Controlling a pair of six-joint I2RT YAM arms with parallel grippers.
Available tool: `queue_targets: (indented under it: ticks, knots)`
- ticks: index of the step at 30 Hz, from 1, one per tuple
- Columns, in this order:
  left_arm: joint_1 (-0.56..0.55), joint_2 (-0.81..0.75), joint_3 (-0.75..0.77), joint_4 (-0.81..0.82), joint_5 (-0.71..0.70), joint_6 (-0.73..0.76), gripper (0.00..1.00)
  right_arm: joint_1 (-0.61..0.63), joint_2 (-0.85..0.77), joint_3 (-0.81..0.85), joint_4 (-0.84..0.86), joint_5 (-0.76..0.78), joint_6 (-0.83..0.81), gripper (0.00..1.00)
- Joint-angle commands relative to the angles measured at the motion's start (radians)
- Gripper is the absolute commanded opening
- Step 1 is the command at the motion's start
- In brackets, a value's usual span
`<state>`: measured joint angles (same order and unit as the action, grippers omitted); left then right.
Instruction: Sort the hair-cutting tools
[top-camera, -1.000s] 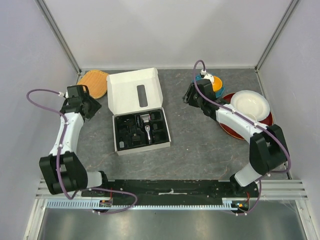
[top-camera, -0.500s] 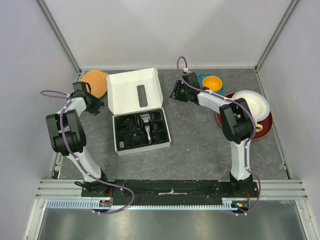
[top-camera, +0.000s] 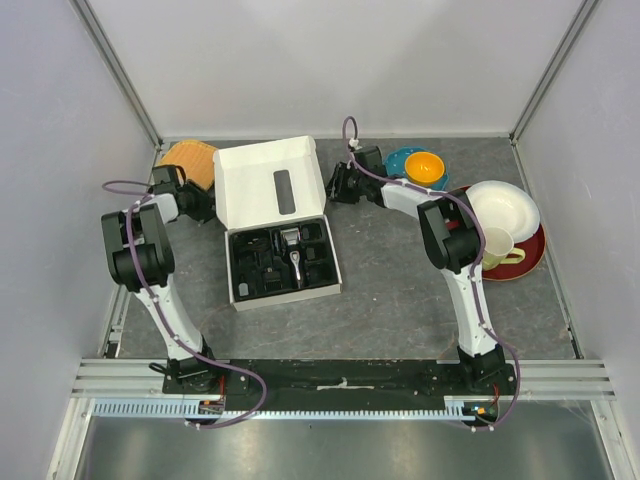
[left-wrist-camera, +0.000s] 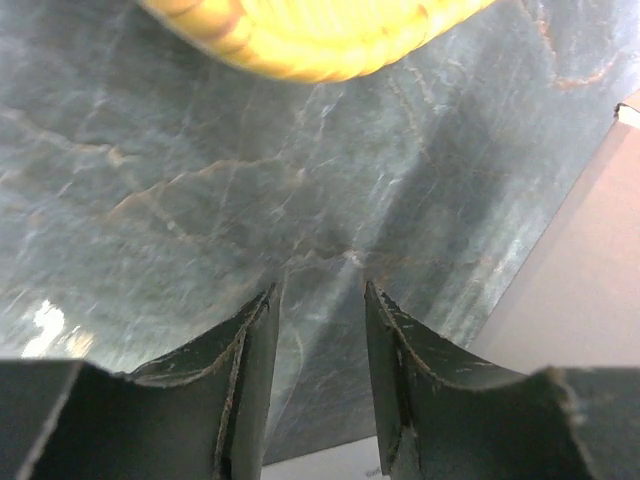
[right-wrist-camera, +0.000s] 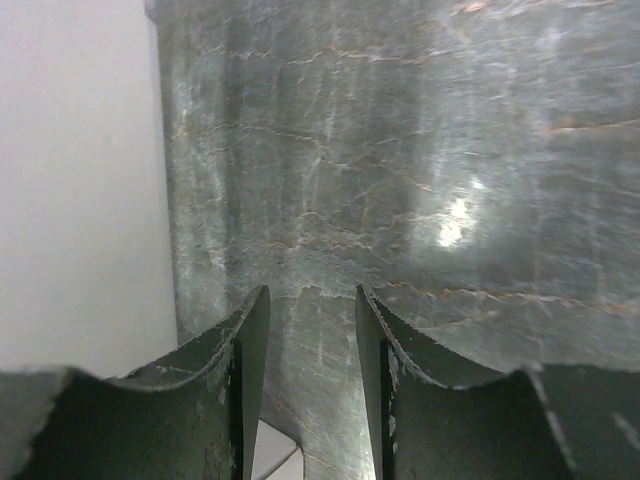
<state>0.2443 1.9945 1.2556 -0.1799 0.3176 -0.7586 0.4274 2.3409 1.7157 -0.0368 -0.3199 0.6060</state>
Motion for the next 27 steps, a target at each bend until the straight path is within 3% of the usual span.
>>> queue_targets:
  ticks: [1, 9, 17, 27]
  knots:
    - [-0.008, 0.053, 0.051, 0.12, 0.172, -0.021, 0.46, -0.003, 0.026, 0.051, 0.104, -0.137, 0.029, 0.46]
    - [-0.008, 0.007, 0.036, 0.226, 0.287, -0.047, 0.46, -0.004, -0.011, 0.001, 0.241, -0.238, 0.101, 0.46]
    - [-0.007, -0.152, 0.004, 0.229, 0.313, -0.022, 0.45, -0.012, -0.081, -0.116, 0.462, -0.304, 0.339, 0.44]
    - [-0.007, -0.37, -0.162, 0.243, 0.334, -0.016, 0.45, -0.01, -0.308, -0.287, 0.445, -0.286, 0.264, 0.43]
